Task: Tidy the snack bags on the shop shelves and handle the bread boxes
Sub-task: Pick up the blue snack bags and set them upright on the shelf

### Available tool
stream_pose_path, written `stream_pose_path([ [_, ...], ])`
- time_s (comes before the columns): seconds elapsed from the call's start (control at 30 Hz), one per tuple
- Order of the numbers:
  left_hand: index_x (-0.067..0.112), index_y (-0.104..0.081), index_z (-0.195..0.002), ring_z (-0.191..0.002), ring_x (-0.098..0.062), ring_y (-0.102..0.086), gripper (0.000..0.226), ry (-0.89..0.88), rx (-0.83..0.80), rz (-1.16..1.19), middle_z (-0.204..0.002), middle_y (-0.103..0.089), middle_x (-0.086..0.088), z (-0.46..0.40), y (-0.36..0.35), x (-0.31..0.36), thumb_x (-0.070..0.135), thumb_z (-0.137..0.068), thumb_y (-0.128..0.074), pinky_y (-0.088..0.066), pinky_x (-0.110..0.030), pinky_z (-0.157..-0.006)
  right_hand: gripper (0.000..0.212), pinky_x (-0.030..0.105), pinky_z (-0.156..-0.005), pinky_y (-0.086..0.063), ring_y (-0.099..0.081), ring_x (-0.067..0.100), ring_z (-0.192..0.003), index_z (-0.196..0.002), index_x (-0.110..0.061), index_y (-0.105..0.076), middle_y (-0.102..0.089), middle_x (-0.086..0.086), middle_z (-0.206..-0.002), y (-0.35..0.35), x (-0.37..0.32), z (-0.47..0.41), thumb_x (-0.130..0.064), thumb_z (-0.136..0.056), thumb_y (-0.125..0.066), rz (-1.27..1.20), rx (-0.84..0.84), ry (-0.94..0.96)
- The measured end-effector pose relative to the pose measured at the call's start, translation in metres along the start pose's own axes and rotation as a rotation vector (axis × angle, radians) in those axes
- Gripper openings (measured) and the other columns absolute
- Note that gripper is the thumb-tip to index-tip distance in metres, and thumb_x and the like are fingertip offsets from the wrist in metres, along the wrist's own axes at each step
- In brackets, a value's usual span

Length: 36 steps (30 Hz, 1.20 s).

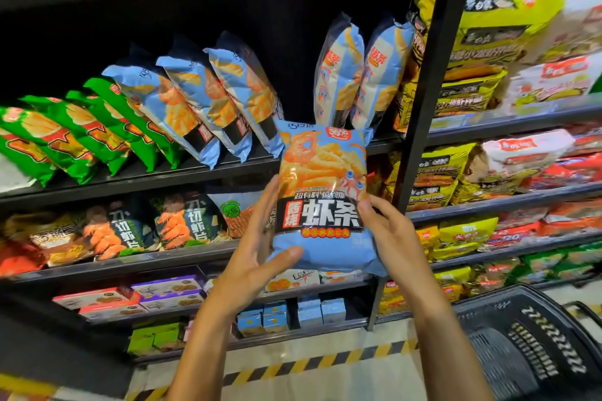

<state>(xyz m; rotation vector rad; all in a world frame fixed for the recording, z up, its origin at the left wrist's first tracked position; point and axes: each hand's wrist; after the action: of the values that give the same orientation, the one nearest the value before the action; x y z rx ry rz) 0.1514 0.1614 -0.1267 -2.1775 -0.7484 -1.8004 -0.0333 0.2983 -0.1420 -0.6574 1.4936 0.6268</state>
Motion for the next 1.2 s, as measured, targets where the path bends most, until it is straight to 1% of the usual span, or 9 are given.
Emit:
stream_pose_path([
  [0.17,0.032,-0.045,-0.152,-0.153,0.006,-0.015,0.057,-0.016,0.093,-0.207,-0.169,-0.014,0.023,0.002,-0.008,0.004,0.021,-0.1,-0.064,-0.029,-0.017,-0.116,0.052,0.045,-0.099,-0.057,-0.067,0.009,-0.121,-0.141,-0.038,-0.058,-0.069,-0.014,-0.132,0.005,-0.006,0.008,-0.058,-0.094,-0.055,-0.025,-0.056,-0.022],
  [0.3,0.042,-0.048,-0.149,-0.152,0.009,-0.016,0.049,0.032,0.184,-0.188,-0.165,-0.02,0.031,0.001,-0.01,0.008,0.033,-0.102,-0.06,-0.025,-0.028,-0.116,0.054,0.024,-0.096,-0.056,-0.059,-0.013,-0.119,-0.149,-0.041,-0.048,-0.063,-0.037,-0.127,0.015,-0.018,0.019,-0.053,-0.096,-0.05,-0.057,-0.135,0.101],
  [0.4,0.053,-0.051,-0.144,-0.149,0.014,-0.017,0.046,0.102,0.215,-0.164,-0.16,-0.022,0.038,-0.001,-0.014,0.014,0.041,-0.099,-0.055,-0.024,-0.039,-0.124,0.07,0.031,-0.116,-0.04,-0.033,0.001,-0.151,-0.155,-0.036,-0.043,-0.035,-0.022,-0.163,0.022,-0.022,0.025,-0.055,-0.092,-0.068,0.007,-0.272,0.266],
  [0.5,0.056,-0.057,-0.137,-0.149,0.01,-0.023,0.044,0.166,0.247,-0.027,-0.156,-0.029,0.041,-0.004,-0.018,0.022,0.052,-0.094,-0.056,-0.027,-0.05,-0.125,0.069,0.039,-0.121,-0.031,-0.021,0.005,-0.156,-0.149,-0.027,-0.051,-0.028,-0.019,-0.167,0.025,-0.022,0.027,-0.028,-0.088,-0.081,0.17,-0.393,0.38],
  [0.73,0.053,-0.042,-0.15,-0.147,-0.016,-0.043,0.063,0.163,0.008,0.064,-0.163,-0.029,0.028,0.002,-0.016,0.03,0.07,-0.091,-0.057,-0.038,-0.063,-0.114,0.044,0.032,-0.111,-0.047,-0.051,0.001,-0.138,-0.131,-0.028,-0.068,-0.063,-0.02,-0.14,0.028,-0.023,0.028,-0.024,-0.088,-0.075,0.112,-0.106,0.38],
  [0.83,0.047,-0.036,-0.155,-0.117,-0.025,-0.069,0.072,0.145,-0.069,0.053,-0.159,-0.044,0.012,0.002,-0.018,0.023,0.045,-0.091,-0.069,-0.054,-0.05,-0.103,0.042,0.044,-0.101,-0.056,-0.061,0.009,-0.125,-0.126,-0.035,-0.07,-0.067,-0.02,-0.131,0.03,-0.025,0.025,-0.039,-0.085,-0.073,0.055,0.007,0.316],
  [0.9,0.036,-0.038,-0.155,-0.122,-0.024,-0.066,0.068,0.121,-0.037,0.031,-0.15,-0.055,0.007,0.0,-0.025,0.019,0.034,-0.094,-0.067,-0.059,-0.042,-0.096,0.041,0.047,-0.097,-0.057,-0.065,0.012,-0.118,-0.123,-0.036,-0.07,-0.069,-0.018,-0.125,0.031,-0.024,0.022,-0.046,-0.083,-0.072,0.045,0.057,0.305],
  [1.07,0.024,-0.046,-0.147,-0.124,-0.014,-0.064,0.047,0.139,0.064,0.001,-0.134,-0.065,0.012,-0.005,-0.031,0.014,0.032,-0.101,-0.053,-0.056,-0.022,-0.09,0.047,0.024,-0.079,-0.06,-0.07,0.011,-0.103,-0.131,-0.034,-0.066,-0.073,-0.017,-0.115,0.037,-0.02,0.021,-0.034,-0.084,-0.072,-0.045,-0.11,0.25],
  [1.2,0.027,-0.044,-0.15,-0.126,-0.028,-0.064,0.056,0.147,0.041,0.038,-0.142,-0.061,0.003,-0.007,-0.032,0.009,0.045,-0.099,-0.061,-0.059,-0.043,-0.095,0.038,0.019,-0.082,-0.058,-0.069,0.006,-0.111,-0.124,-0.027,-0.071,-0.074,-0.015,-0.116,0.037,-0.017,0.017,-0.034,-0.087,-0.07,-0.037,-0.024,0.274],
])
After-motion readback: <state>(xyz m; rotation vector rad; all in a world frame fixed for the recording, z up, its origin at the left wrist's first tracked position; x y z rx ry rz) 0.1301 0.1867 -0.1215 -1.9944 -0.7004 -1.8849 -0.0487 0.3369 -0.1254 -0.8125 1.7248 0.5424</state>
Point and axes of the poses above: each hand's wrist, its own z-axis away from the middle knuckle, its own y-axis out of the back of the hand, x = y × z
